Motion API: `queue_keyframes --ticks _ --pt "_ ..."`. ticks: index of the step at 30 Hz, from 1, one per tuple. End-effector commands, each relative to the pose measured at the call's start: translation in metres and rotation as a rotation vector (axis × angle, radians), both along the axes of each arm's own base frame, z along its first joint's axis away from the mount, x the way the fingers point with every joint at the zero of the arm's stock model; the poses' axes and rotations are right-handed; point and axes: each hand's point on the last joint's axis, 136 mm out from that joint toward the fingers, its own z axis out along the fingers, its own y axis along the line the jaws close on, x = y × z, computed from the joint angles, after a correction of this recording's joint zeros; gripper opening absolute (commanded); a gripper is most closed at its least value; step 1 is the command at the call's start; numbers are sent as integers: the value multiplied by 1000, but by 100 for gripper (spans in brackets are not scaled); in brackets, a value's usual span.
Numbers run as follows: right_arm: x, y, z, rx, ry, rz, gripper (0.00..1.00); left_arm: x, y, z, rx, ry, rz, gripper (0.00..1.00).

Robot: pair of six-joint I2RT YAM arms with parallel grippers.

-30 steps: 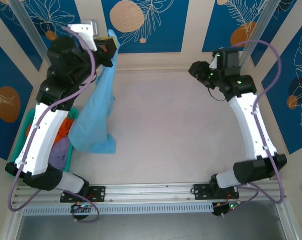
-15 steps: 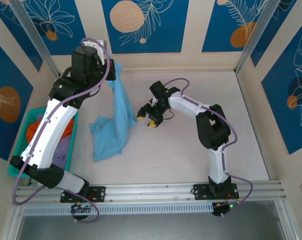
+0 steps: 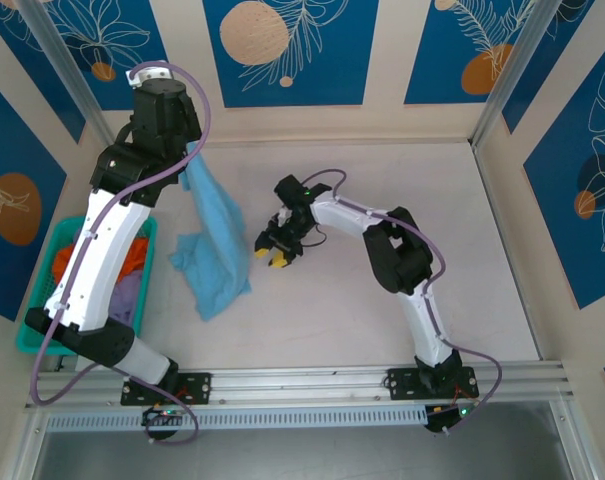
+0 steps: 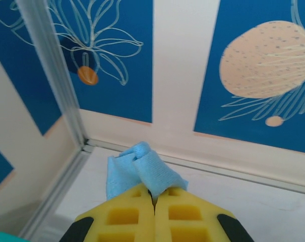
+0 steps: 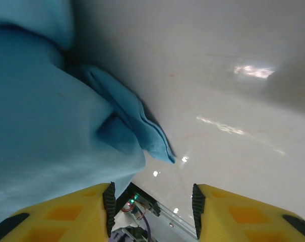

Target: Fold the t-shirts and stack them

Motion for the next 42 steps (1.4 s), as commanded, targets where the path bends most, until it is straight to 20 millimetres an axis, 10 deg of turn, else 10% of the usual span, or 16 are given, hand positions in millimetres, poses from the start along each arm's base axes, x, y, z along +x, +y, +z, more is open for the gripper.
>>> queue_keyframes --ticks 1,18,32,42 --pt "-17 15 1 8 38 61 46 -11 20 17 66 -28 79 0" --pt "6 19 -38 -186 -27 -39 32 -28 25 0 58 1 55 0" --pt "-17 21 -64 -311 43 10 22 -40 29 2 58 -16 49 0" --pt "-9 11 -51 -317 -46 -8 3 -44 32 -1 57 -14 56 0"
